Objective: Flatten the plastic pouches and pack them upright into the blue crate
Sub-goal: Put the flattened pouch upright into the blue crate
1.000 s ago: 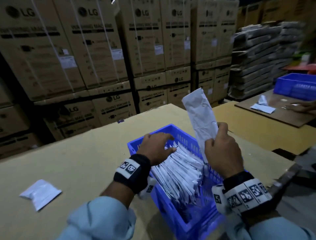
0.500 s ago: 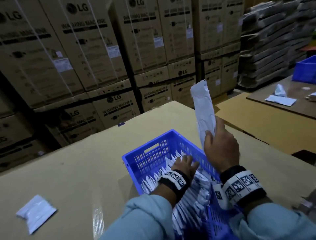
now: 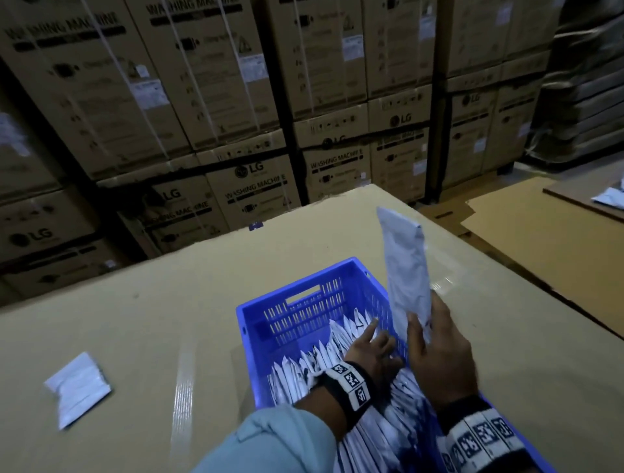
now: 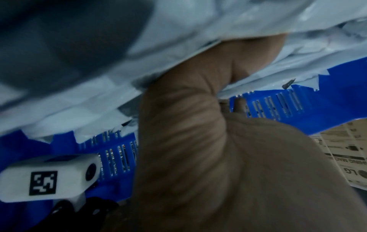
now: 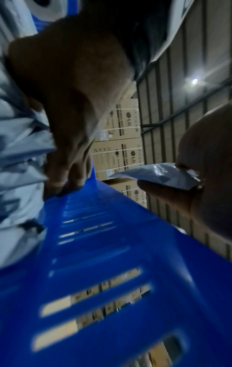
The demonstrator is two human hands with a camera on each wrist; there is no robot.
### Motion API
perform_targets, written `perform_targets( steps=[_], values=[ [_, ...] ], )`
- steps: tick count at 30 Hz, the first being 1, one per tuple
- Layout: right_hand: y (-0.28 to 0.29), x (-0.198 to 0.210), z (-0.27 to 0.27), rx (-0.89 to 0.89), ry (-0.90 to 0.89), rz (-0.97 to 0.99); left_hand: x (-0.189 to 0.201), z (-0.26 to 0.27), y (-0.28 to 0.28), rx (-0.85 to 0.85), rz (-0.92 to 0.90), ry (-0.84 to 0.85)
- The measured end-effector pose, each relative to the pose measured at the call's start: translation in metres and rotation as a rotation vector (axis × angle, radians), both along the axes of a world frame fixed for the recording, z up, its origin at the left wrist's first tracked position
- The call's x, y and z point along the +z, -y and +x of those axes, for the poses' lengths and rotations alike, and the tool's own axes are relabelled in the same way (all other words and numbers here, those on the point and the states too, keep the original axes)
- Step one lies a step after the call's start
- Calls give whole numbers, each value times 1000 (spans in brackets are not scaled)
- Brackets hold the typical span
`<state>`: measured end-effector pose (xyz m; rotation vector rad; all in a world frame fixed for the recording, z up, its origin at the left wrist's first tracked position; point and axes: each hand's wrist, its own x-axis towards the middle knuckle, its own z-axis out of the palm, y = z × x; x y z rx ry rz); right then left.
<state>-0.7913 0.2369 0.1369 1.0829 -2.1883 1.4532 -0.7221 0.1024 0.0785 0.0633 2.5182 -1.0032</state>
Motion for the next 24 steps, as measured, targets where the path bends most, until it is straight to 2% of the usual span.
perform_targets(
  steps=[1,3,6,9,11,15,18,24],
  values=[
    [1,-2,-2,27,-14,45,-4,0,3,-11,-54,27],
    [4,-9,-5,52,-37,155,-10,1,4,-85,-94,-72],
    [8,-17,-9,92,-60,327,-11,-1,11,-28,57,-29],
    [14,-31,-9,92,-227,617,-5,9,3,175,218,-118],
    [19,-39,-6,44,-272,791,-6,12,5,243,291,-243],
    [25,-38,4,46,-200,1044,3,19,8,262,405,-259],
    [31,-39,8,90,-161,1124,8,30,9,314,500,-294],
    [48,-54,2,120,-79,1263,6,49,10,279,571,-340]
  ],
)
